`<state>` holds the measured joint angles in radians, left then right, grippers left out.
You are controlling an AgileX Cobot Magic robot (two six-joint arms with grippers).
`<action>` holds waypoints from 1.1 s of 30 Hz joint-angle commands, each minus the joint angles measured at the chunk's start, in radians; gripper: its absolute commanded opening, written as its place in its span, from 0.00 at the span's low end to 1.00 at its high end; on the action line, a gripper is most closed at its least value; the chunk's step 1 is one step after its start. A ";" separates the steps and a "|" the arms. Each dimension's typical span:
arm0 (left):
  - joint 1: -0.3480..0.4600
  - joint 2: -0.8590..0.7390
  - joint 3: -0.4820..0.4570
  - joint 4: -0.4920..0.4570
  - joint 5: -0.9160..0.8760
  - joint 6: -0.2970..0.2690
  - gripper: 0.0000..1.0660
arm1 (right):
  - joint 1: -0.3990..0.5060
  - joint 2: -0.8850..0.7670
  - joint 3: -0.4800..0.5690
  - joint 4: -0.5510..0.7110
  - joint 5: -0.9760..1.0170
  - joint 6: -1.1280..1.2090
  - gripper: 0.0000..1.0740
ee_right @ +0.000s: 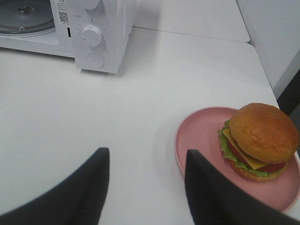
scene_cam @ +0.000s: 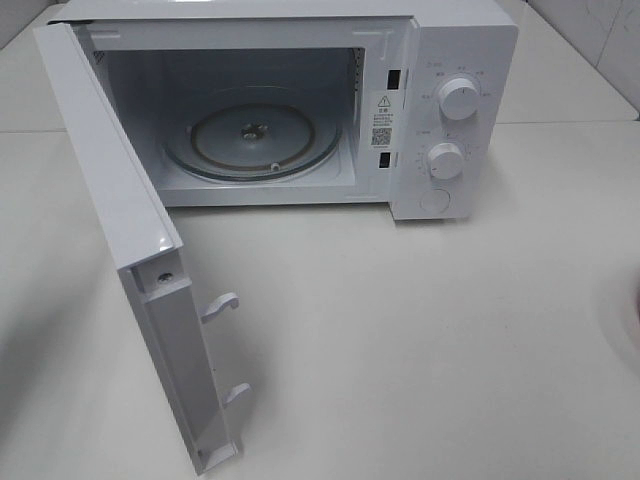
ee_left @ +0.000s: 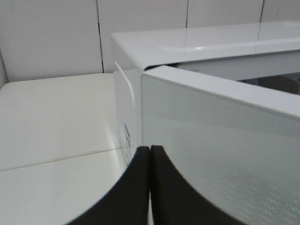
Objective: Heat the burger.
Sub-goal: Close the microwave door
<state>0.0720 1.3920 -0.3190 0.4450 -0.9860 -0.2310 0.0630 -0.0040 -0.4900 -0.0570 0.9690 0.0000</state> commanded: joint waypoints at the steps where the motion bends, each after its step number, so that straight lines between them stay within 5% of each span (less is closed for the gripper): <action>1: -0.004 0.063 -0.015 0.045 -0.070 -0.021 0.00 | -0.001 -0.027 0.001 0.002 -0.008 -0.009 0.48; 4: -0.004 0.130 -0.048 0.119 -0.080 -0.013 0.00 | -0.001 -0.027 0.001 0.002 -0.008 -0.009 0.48; 16: -0.005 0.246 -0.096 0.170 -0.117 -0.021 0.00 | -0.001 -0.027 0.001 0.002 -0.008 -0.008 0.48; 33: -0.144 0.332 -0.158 0.109 -0.093 0.010 0.00 | -0.001 -0.027 0.001 0.002 -0.008 -0.008 0.48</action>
<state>-0.0610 1.7260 -0.4680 0.5610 -1.0760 -0.2240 0.0630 -0.0040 -0.4900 -0.0570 0.9690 0.0000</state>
